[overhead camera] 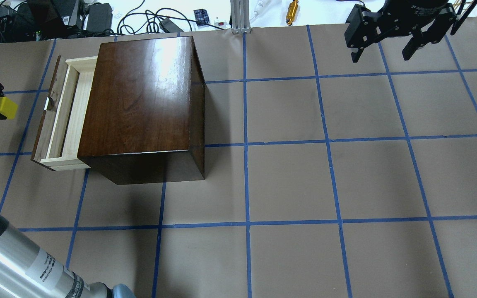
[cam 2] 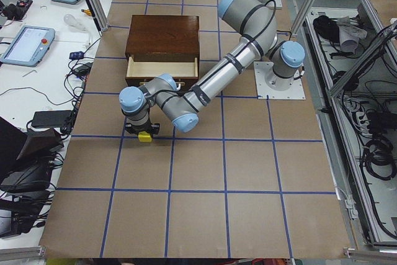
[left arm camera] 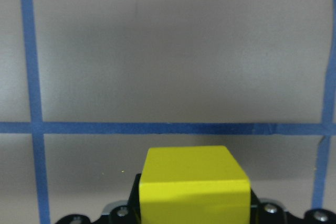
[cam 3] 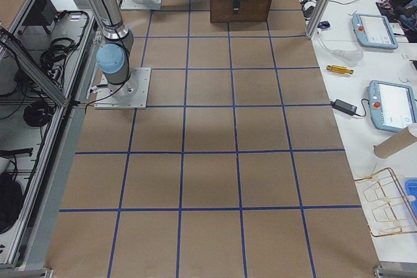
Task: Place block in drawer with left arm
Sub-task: 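Lift the yellow cube and carry it over the open drawer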
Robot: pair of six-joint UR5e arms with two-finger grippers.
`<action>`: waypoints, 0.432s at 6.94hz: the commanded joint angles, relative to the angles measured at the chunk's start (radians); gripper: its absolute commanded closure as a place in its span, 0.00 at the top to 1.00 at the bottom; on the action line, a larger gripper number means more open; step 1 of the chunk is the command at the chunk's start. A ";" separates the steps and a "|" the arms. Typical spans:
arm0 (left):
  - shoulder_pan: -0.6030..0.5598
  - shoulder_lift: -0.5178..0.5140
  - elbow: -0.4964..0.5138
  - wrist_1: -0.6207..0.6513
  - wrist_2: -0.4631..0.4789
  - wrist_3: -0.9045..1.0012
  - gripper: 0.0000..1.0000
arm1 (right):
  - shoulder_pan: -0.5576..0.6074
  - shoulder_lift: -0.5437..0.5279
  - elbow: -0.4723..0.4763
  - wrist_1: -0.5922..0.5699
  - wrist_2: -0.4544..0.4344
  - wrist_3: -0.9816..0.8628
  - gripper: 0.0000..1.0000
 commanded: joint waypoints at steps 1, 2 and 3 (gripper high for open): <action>-0.037 0.133 -0.006 -0.151 -0.048 -0.047 0.00 | 0.000 -0.001 0.000 0.000 0.001 0.000 1.00; -0.089 0.183 -0.008 -0.217 -0.036 -0.060 0.00 | 0.000 0.000 0.000 0.000 0.001 0.000 1.00; -0.156 0.222 -0.014 -0.248 -0.021 -0.135 0.00 | 0.000 0.000 0.000 0.000 0.001 0.000 1.00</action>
